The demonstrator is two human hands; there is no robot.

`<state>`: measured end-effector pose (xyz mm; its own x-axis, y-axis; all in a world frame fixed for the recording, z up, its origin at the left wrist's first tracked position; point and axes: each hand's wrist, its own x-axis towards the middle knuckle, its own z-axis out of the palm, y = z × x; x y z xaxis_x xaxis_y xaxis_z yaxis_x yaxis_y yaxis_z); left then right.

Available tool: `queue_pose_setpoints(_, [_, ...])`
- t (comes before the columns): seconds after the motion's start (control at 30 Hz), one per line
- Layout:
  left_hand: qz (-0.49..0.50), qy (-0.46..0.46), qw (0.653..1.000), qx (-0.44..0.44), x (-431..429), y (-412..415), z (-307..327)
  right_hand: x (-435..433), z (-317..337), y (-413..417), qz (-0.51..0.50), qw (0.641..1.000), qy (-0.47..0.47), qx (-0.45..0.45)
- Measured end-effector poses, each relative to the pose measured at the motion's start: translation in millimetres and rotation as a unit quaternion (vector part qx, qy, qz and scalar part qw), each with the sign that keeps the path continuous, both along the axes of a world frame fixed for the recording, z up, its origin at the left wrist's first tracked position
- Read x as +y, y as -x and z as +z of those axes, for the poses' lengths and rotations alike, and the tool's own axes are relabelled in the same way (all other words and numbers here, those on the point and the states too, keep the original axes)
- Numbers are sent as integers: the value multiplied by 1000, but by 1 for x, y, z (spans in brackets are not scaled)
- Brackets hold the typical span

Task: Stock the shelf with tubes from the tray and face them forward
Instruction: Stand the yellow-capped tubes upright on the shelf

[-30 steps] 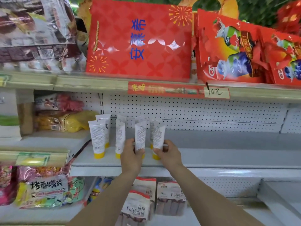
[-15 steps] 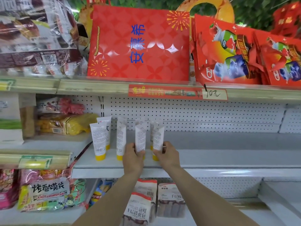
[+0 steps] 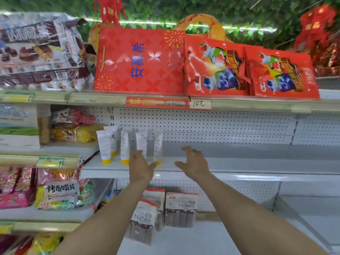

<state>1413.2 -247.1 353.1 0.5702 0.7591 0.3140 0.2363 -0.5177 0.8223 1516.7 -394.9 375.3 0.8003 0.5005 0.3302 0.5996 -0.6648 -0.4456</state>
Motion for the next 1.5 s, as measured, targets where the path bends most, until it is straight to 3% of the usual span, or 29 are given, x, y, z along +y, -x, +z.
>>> queue_pose_setpoints(0.23, [13,-105,994,23,-108,36,14,-116,24,35,31,992,62,-107])
queue_pose_setpoints(0.53, [-1,-123,989,84,-223,69,-11,-232,0,62,68,990,83,-92])
queue_pose_setpoints(0.8, [-13,-103,986,128,-250,65,-69,-267,-72,52,50,992,111,-19])
queue_pose_setpoints(1.07, [-59,-40,971,226,-230,36,-186,-251,-181,21,25,981,167,94])
queue_pose_setpoints(1.5, [-87,119,895,420,-193,43,-399,-221,-405,26,-4,910,195,365])
